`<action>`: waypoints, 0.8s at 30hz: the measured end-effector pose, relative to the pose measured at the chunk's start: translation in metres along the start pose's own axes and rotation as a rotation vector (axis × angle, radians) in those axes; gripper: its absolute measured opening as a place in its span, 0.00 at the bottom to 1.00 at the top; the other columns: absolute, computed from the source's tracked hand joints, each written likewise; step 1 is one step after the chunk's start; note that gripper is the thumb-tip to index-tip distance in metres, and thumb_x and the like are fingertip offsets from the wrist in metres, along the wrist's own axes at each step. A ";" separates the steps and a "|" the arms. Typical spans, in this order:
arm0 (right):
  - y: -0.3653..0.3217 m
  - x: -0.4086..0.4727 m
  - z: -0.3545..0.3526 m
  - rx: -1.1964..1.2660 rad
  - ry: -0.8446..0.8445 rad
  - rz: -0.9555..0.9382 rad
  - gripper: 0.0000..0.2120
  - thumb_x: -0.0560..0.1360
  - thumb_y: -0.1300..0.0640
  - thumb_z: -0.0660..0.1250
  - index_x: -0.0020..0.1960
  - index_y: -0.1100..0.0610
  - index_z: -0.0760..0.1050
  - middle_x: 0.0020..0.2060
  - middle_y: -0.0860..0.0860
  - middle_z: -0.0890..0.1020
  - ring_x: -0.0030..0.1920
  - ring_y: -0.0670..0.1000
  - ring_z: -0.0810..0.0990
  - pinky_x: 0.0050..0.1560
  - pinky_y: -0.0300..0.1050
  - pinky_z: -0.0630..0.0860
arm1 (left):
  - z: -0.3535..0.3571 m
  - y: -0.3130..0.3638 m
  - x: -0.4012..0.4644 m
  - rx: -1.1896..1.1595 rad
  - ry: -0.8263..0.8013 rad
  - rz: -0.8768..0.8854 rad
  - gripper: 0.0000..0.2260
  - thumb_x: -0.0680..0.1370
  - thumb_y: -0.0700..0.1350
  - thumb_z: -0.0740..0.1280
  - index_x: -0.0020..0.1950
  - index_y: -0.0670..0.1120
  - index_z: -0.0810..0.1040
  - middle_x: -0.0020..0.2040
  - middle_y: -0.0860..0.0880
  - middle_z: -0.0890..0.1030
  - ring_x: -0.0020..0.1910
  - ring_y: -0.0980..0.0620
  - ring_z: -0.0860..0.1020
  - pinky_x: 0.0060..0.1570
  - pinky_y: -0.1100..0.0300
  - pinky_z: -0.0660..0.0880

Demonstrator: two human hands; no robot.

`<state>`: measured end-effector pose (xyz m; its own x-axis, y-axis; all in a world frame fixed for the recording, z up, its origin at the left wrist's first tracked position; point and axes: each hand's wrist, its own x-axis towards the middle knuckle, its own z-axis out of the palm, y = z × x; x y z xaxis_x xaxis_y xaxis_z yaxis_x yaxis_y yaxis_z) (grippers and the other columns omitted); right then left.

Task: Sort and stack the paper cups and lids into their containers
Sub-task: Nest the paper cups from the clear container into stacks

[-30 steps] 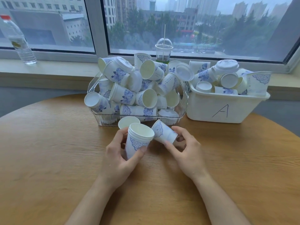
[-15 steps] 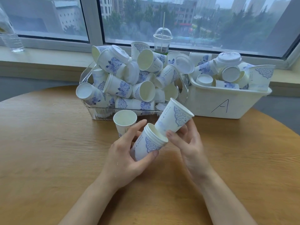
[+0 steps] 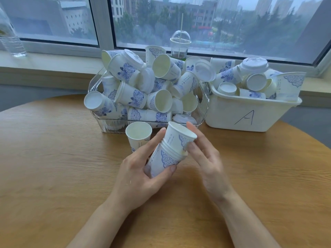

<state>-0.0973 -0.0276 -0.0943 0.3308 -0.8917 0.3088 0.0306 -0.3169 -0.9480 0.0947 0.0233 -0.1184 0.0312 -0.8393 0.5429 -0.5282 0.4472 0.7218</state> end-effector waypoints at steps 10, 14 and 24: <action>0.010 0.001 0.010 0.020 -0.054 0.101 0.22 0.86 0.51 0.54 0.76 0.53 0.72 0.67 0.42 0.82 0.69 0.41 0.78 0.65 0.33 0.73 | -0.001 0.000 0.001 -0.036 0.053 0.017 0.37 0.75 0.54 0.77 0.82 0.54 0.67 0.66 0.59 0.82 0.64 0.54 0.82 0.63 0.50 0.80; 0.014 0.002 0.010 -0.008 -0.023 0.098 0.21 0.86 0.44 0.55 0.76 0.48 0.73 0.67 0.43 0.82 0.69 0.43 0.78 0.69 0.39 0.74 | -0.004 0.001 0.001 0.000 0.094 0.041 0.35 0.73 0.55 0.78 0.78 0.52 0.72 0.58 0.57 0.84 0.56 0.53 0.84 0.55 0.55 0.81; 0.024 0.004 0.008 -0.098 0.030 0.105 0.19 0.81 0.42 0.64 0.72 0.37 0.74 0.64 0.40 0.80 0.64 0.45 0.79 0.65 0.43 0.76 | -0.020 0.002 0.004 -0.039 0.459 -0.121 0.33 0.73 0.62 0.73 0.76 0.54 0.73 0.64 0.57 0.82 0.60 0.55 0.81 0.62 0.56 0.78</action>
<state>-0.0878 -0.0363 -0.1167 0.2991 -0.9305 0.2115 -0.0960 -0.2498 -0.9635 0.1110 0.0268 -0.1059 0.4673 -0.6664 0.5810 -0.4658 0.3729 0.8024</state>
